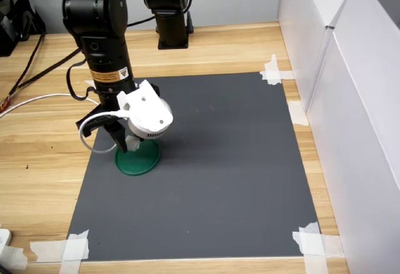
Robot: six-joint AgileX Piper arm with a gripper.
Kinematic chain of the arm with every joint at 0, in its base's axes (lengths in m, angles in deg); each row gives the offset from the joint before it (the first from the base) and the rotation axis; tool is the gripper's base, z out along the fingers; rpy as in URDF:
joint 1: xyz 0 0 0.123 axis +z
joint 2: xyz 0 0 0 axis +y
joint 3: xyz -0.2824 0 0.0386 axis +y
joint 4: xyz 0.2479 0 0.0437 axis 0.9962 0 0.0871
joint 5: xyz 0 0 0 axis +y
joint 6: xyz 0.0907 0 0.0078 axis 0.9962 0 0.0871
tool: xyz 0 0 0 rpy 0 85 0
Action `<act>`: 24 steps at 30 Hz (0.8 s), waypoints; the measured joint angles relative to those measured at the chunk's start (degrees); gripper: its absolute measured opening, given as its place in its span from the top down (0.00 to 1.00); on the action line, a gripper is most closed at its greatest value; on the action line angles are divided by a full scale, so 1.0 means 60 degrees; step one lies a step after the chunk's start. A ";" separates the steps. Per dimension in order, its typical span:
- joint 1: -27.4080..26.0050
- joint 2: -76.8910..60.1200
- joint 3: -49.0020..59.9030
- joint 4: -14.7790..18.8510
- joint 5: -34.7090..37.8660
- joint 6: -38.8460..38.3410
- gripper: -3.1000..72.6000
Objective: Grasp a white terminal and put it in the green lid.
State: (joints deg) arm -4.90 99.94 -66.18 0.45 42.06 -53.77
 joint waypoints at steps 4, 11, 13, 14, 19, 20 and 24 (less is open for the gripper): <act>0.0000 0.0076 0.0000 -0.0010 0.0030 0.0000 0.48; 0.0000 0.0076 0.0000 0.0085 -0.0051 0.0000 0.29; 0.0000 0.0076 0.0000 0.0085 -0.0051 0.0000 0.27; 0.0000 0.0076 0.0000 0.0085 -0.0051 0.0000 0.27; 0.0000 -0.0234 0.0000 0.0246 -0.0152 -0.0002 0.26; 0.0000 -0.0413 0.0009 0.0362 -0.0242 -0.0002 0.27; 0.0000 -0.1417 0.0028 0.0924 -0.0741 -0.0012 0.35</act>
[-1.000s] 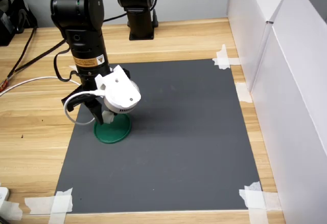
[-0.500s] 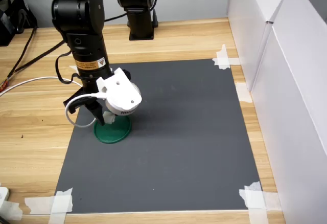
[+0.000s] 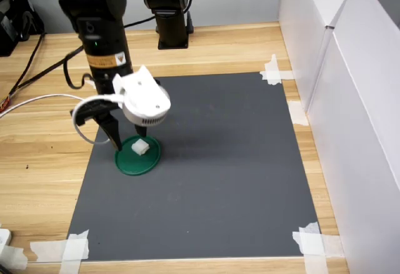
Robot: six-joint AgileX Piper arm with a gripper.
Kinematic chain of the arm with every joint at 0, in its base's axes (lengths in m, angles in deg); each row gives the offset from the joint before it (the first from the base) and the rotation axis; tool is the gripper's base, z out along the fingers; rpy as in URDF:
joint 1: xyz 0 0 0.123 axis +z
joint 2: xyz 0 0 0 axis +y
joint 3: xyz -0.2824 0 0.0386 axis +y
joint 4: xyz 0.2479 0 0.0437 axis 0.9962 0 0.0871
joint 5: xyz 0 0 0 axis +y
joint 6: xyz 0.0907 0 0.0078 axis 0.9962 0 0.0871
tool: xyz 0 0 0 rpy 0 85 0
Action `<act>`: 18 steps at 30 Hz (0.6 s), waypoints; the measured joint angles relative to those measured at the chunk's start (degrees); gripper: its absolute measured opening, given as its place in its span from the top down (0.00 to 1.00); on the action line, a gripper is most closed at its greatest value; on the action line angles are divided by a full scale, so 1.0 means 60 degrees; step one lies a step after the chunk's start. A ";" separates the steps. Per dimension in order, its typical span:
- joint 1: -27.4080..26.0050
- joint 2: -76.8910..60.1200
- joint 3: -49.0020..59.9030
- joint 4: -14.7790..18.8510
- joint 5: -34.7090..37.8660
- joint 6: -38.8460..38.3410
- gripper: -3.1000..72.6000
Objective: Grasp a white terminal and put it in the green lid.
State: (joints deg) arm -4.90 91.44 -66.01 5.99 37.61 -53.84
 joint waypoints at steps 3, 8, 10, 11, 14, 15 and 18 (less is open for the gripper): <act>0.0000 -0.0992 0.0000 0.0354 -0.0461 0.0097 0.53; 0.0000 -0.2634 0.0002 0.0654 -0.1108 0.0721 0.89; 0.0000 -0.3280 0.0002 0.0905 -0.1369 0.1183 0.95; 0.0000 -0.3573 0.0002 0.1016 -0.1459 0.1445 0.96; 0.0000 -0.4303 0.0048 0.1163 -0.1477 0.2490 0.98; 0.0000 -0.4555 0.0137 0.1162 -0.1477 0.2904 0.98; 0.0045 -0.5330 0.0784 0.1151 -0.1486 0.3964 0.98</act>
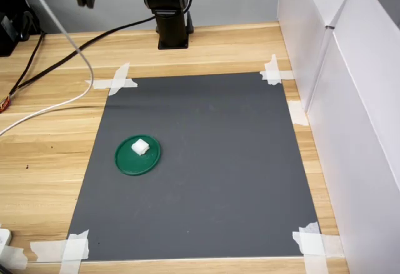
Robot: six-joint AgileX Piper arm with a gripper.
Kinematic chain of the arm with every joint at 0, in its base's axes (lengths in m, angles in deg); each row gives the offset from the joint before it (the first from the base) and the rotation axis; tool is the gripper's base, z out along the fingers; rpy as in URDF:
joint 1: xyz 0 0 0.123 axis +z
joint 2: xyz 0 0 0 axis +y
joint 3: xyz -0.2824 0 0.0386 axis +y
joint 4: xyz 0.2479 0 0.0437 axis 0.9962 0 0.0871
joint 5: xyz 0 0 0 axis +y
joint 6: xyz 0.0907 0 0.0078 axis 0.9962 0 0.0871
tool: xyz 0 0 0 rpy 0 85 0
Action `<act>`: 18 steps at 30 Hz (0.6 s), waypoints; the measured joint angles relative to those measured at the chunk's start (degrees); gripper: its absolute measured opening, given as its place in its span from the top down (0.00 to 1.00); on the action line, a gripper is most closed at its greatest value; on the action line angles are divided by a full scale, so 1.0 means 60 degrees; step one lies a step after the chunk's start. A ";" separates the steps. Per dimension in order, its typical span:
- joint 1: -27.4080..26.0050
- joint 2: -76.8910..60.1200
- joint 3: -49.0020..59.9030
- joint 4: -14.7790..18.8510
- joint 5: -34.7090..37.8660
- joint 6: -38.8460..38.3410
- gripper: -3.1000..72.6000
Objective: Grasp a white terminal and put it in the green lid.
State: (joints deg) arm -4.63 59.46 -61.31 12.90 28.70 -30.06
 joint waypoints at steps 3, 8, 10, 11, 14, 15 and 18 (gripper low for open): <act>0.0325 -0.0956 0.0988 -0.0093 -0.0133 0.0801 0.98; 0.0904 -0.2775 0.2844 -0.0181 -0.0814 0.2001 0.98; 0.0939 -0.3636 0.3566 -0.0181 -0.1128 0.2570 0.98; 0.0950 -0.4073 0.3924 -0.0189 -0.1255 0.2855 0.98; 0.0950 -0.5274 0.4981 -0.0199 -0.1455 0.3511 0.98; 0.0950 -0.5677 0.5464 -0.0199 -0.1498 0.3671 0.98; 0.0950 -0.6716 0.6620 -0.0257 -0.1487 0.3891 0.98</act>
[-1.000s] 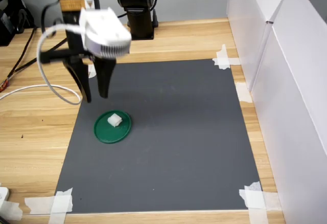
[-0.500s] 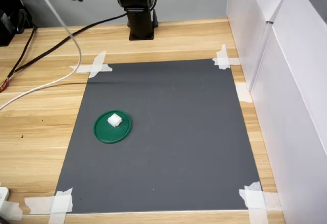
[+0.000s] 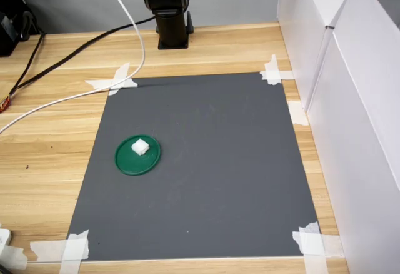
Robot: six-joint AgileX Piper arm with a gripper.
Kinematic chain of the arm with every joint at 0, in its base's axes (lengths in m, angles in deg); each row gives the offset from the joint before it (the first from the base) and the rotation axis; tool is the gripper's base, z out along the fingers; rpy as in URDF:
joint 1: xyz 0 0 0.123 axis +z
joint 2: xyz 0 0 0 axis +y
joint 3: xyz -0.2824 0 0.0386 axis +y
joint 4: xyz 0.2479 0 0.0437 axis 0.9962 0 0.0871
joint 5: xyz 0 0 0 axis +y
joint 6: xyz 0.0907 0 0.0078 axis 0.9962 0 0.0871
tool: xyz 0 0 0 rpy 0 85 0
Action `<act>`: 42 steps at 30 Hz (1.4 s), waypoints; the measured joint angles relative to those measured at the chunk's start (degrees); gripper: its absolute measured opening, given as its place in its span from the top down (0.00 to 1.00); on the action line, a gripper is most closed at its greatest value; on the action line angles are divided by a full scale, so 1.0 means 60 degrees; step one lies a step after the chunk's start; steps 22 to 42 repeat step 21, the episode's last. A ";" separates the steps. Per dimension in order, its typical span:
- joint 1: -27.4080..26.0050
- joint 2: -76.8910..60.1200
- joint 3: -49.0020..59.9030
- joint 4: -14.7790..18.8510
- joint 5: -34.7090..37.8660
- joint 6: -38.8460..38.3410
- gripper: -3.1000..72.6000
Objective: Grasp a white terminal and put it in the green lid.
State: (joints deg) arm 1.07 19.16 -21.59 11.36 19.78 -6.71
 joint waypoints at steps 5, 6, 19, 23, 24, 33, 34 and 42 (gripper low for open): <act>0.0000 -0.1157 0.1466 -0.0252 0.0494 0.0059 0.98; 0.0000 -0.1306 0.1628 -0.0278 0.0675 0.0059 0.98; 0.0000 -0.2557 0.2846 -0.0281 0.0989 0.0093 0.98; 0.0000 -0.2568 0.2866 -0.0283 0.0977 0.0100 0.98; 0.0000 -0.2568 0.2866 -0.0283 0.0977 0.0100 0.98; 0.0000 -0.2568 0.2866 -0.0283 0.0977 0.0100 0.98; 0.0000 -0.2568 0.2866 -0.0283 0.0977 0.0100 0.98; 0.0000 -0.2568 0.2866 -0.0283 0.0977 0.0100 0.98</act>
